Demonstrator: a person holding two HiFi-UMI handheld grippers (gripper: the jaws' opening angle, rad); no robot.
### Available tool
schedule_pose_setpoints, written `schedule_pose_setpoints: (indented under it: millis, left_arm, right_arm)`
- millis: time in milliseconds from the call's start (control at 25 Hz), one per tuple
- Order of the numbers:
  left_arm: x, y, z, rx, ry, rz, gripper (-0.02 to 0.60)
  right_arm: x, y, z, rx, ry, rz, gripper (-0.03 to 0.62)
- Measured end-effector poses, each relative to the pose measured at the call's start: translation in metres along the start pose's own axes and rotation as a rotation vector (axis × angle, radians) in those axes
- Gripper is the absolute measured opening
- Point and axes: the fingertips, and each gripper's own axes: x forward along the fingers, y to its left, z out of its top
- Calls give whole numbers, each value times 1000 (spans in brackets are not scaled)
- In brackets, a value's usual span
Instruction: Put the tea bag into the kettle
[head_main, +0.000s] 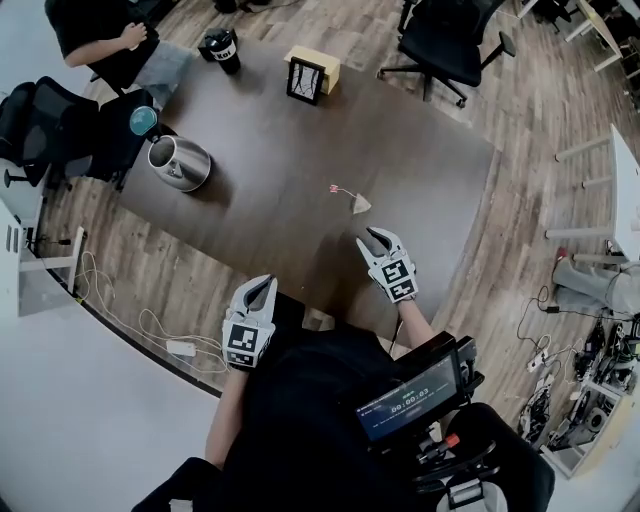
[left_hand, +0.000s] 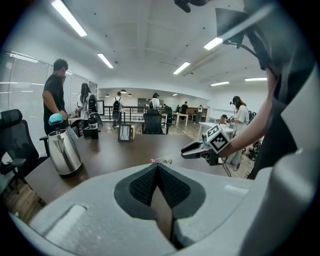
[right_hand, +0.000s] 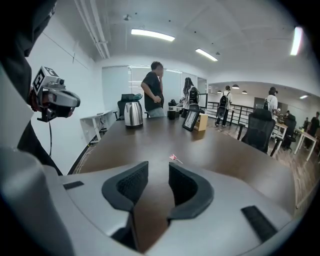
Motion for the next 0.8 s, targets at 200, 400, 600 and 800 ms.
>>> schedule_pose_setpoints:
  millis: [200,400,600,800]
  left_arm:
    - [-12,14,-7,-1,12,37,-3]
    - [-19,21,-16,-39,21,76,-3]
    - [-25,22,-23,-51,39,95,-3]
    - [-25,23,-23,-45,45,107,-3]
  right_arm:
    - [28,-18,-3,5,38,-27,175]
    - [54,-45,-19,12,93,-48,218]
    - [79,-63,-25,36,124,-39,236]
    - [100,-73,-38,73,168,-27,236]
